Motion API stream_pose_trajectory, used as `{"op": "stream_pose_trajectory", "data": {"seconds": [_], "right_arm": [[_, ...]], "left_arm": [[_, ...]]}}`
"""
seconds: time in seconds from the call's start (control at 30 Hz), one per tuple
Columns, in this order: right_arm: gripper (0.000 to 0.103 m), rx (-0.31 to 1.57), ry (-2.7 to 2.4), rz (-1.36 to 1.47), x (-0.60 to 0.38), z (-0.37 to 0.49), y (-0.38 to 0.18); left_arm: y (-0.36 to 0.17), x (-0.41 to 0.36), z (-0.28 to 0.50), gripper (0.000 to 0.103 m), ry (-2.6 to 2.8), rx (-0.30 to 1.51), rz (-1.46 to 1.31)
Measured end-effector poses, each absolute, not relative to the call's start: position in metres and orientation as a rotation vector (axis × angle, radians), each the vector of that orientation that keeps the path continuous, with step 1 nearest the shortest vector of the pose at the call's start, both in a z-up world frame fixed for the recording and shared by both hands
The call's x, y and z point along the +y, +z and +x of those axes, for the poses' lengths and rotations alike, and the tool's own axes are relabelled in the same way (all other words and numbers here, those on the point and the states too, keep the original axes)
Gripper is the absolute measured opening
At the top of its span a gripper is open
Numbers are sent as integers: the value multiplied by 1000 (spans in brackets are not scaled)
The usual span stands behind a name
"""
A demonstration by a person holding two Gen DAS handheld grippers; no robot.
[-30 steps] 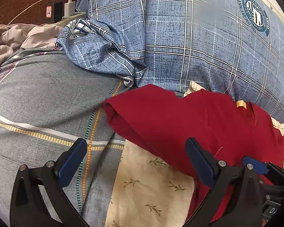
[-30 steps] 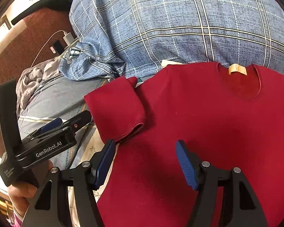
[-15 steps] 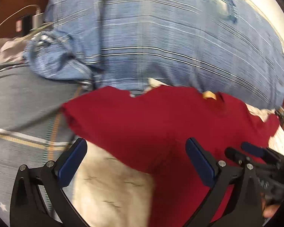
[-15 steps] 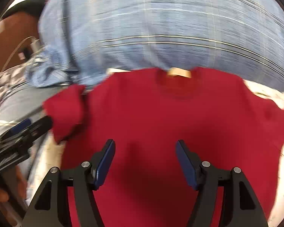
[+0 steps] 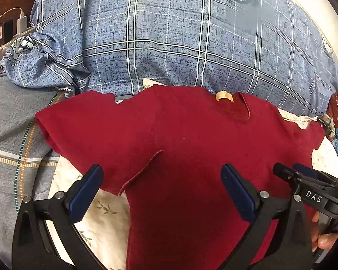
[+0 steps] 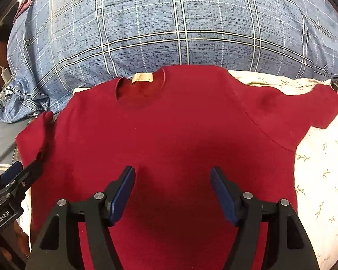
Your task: Fold small clothes
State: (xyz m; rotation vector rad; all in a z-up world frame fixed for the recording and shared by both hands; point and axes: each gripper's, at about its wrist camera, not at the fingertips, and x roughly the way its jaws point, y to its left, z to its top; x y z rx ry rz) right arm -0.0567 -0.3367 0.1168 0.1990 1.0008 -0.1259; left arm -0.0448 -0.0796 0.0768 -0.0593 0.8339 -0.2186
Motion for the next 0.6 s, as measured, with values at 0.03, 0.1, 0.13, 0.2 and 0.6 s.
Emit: {"op": "stream_pose_trajectory", "data": {"seconds": [0.03,0.1,0.13,0.2,0.6], "right_arm": [[72,999,-131,198,-338,-57,117],[72,1004,-130,205,-337,-55,116],[72,1006,-133,205,-337,-56,117],[72,1004,-136,204,-336,-57,116],[72,1017,-120,198,-330,-55,113]], "left_arm": [[77,-80,-45,103,-217,832,-57],[77,-79,-46,103,-211,829,-55],[77,-79,-45,103,-209,828,-55],[77,-77,-44,103,-205,826,-61],[77,-78,-46,103,-191,813,-37]]}}
